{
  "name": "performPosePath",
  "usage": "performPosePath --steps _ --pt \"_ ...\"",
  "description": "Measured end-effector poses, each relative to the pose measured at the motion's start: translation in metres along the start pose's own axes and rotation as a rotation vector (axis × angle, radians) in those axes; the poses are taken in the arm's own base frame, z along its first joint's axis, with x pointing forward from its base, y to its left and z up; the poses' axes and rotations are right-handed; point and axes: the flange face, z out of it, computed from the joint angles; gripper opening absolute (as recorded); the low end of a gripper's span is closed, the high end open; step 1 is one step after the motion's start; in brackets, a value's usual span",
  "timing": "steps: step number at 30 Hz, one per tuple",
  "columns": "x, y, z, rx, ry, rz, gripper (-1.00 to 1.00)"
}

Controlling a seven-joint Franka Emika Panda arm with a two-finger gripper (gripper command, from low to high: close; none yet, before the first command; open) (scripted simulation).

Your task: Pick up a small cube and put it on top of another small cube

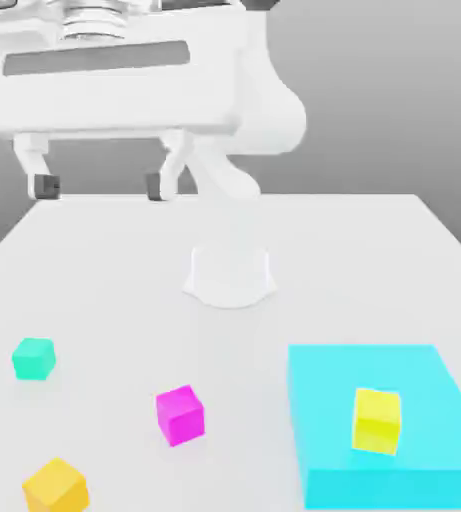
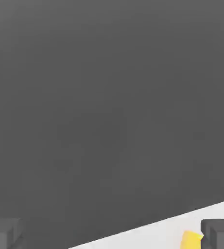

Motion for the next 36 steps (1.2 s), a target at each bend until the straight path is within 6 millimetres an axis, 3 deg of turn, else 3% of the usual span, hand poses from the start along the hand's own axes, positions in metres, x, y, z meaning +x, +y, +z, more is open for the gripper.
performPosePath --steps 7,13,18,19,25,27,30,32,36 --pt "0.026 0.054 0.122 -0.161 -0.071 0.14 0.0" --pt "0.029 0.118 0.219 -0.302 -0.127 0.248 0.0" --pt "0.019 0.147 0.287 -0.328 -0.136 0.268 0.0" --pt "0.017 0.15 0.294 -0.329 -0.137 0.268 -1.0" --pt "0.016 0.151 0.298 -0.329 -0.136 0.269 -1.0" --pt "0.02 0.146 0.284 -0.329 -0.136 0.268 -1.0" --pt "0.026 0.135 0.248 -0.329 -0.137 0.269 -1.0" --pt "0.035 0.15 0.228 -0.332 -0.128 0.337 -1.0" --pt "0.051 0.204 0.197 -0.342 -0.099 0.541 -1.0"
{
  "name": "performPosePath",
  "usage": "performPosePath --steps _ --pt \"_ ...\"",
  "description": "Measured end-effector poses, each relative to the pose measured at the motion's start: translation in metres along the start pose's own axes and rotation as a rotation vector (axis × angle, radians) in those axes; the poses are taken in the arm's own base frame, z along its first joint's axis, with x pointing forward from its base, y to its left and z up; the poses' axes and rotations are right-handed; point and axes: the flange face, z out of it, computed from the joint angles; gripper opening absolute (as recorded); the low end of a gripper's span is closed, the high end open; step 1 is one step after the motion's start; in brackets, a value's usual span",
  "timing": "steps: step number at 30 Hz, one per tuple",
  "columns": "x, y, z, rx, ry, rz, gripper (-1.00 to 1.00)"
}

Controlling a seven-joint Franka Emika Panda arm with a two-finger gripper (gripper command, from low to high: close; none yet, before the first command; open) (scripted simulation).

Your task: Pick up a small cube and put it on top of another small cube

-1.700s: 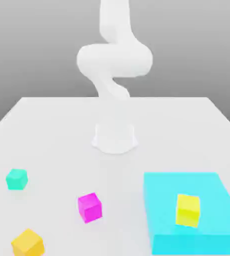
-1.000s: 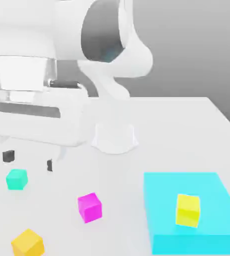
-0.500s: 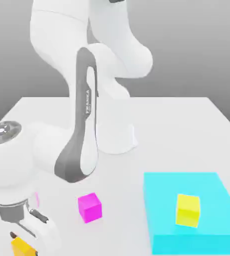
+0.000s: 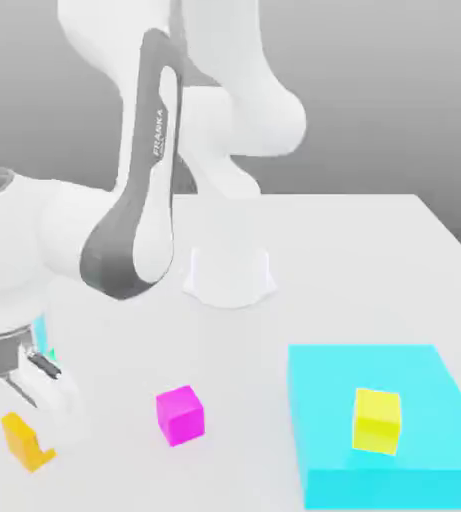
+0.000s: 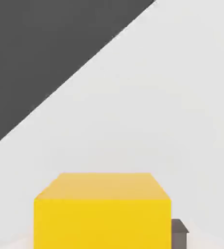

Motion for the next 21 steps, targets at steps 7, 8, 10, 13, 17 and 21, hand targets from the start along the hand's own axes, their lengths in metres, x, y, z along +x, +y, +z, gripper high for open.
performPosePath --steps 7,8,10,13,17,21 --pt "0.06 0.098 -0.021 0.003 0.001 0.39 -1.0" --pt "0.066 0.112 -0.023 0.003 0.002 0.446 -1.0" --pt "0.077 0.143 -0.027 0.002 0.004 0.561 -1.0" --pt "0.078 0.168 -0.022 0.001 0.009 0.659 -1.0" --pt "0.076 0.169 0.016 0.001 0.009 0.668 -1.0" --pt "0.076 0.171 0.033 0.001 0.01 0.67 1.0"
